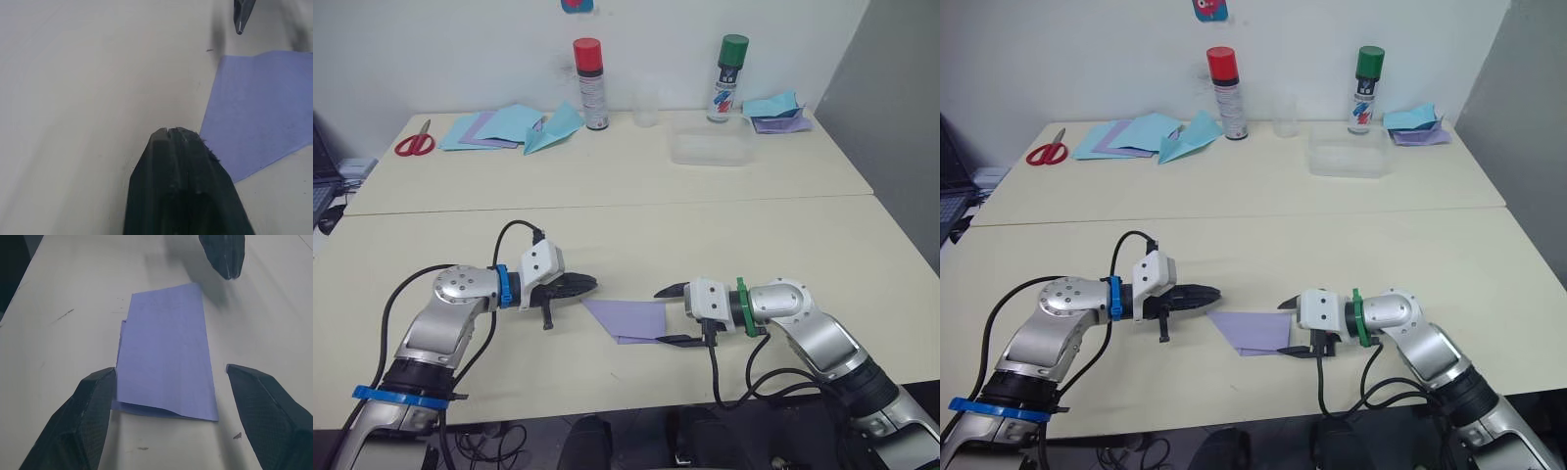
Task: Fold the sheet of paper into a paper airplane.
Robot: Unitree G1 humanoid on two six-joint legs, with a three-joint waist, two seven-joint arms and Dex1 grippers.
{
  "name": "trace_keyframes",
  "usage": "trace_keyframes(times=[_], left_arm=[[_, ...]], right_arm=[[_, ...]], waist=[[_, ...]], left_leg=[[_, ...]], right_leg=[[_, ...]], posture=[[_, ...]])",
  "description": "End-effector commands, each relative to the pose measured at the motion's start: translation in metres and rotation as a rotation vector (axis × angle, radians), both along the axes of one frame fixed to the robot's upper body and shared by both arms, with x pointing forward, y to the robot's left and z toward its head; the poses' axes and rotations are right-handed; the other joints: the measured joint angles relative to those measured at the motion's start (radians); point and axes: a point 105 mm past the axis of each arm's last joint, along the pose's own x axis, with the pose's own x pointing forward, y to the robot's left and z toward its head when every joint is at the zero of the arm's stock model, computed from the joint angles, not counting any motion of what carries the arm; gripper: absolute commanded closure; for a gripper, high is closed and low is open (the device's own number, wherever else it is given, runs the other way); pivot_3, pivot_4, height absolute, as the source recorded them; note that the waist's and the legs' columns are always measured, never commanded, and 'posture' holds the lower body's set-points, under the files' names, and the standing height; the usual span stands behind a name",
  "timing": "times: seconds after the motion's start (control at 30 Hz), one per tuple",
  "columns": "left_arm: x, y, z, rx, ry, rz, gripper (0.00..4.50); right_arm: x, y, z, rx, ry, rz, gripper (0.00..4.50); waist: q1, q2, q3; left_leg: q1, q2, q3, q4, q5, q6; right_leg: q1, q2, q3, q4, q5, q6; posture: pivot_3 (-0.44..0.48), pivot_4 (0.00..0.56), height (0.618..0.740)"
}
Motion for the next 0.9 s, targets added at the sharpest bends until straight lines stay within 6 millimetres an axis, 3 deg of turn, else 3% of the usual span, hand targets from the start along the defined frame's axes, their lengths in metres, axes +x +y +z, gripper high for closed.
trace_keyframes(times=[0.03,0.37,0.7,0.9], left_arm=[[-0.002,-0.003,-0.006,0.054,0.007,-0.021,4.48],[-0.014,-0.005,-0.039,0.179,0.104,-0.058,4.48],[-0.013,-0.01,-0.037,0.136,0.124,-0.039,4.48],[-0.015,-0.009,-0.038,0.139,0.133,-0.041,4.48]], right_arm=[[-0.005,0.006,0.002,-0.001,-0.062,0.042,0.71],[-0.008,0.01,0.007,0.024,-0.121,0.083,0.71],[-0.001,0.006,-0.009,-0.06,-0.375,0.187,0.71],[-0.003,0.002,-0.011,-0.06,-0.391,0.212,0.71]], waist=[[0.0,0.0,0.0],[0.001,0.0,0.0],[0.001,-0.001,-0.001],[0.001,-0.001,-0.001]], left_leg=[[0.0,0.0,0.0,0.0,0.0,0.0],[0.002,0.0,0.0,0.001,0.0,0.0],[0.003,-0.001,0.001,0.001,0.0,0.0],[0.005,-0.001,0.001,0.001,0.0,0.0]], right_leg=[[0.0,0.0,0.0,0.0,0.0,0.0],[0.002,0.0,0.0,0.001,0.0,0.0],[0.002,0.0,0.001,0.001,0.0,0.0],[0.004,0.0,0.001,0.001,0.0,0.0]], posture=[[0.0,0.15,0.74],[0.0,0.15,0.74],[0.0,0.15,0.74],[0.0,0.15,0.74]])
